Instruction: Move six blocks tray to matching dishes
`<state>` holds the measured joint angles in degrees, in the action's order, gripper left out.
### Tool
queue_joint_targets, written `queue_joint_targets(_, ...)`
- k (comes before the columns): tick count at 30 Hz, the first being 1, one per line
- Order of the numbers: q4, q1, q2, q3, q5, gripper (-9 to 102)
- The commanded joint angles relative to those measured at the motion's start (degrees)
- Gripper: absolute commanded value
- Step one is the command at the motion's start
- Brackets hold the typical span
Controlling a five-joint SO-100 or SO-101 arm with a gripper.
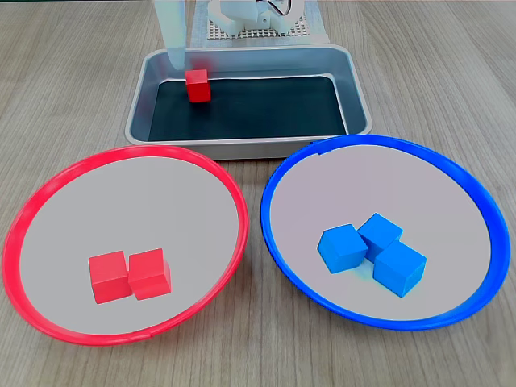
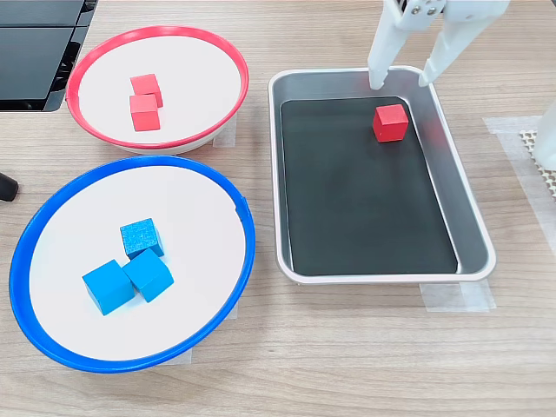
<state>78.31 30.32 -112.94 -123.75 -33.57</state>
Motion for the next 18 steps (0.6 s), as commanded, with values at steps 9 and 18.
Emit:
queue_joint_targets(9,-11.1,-5.5,5.7,-3.1,1.0,17)
queue_joint_targets(18,-12.7,-8.3,10.6,-2.2,1.0,11)
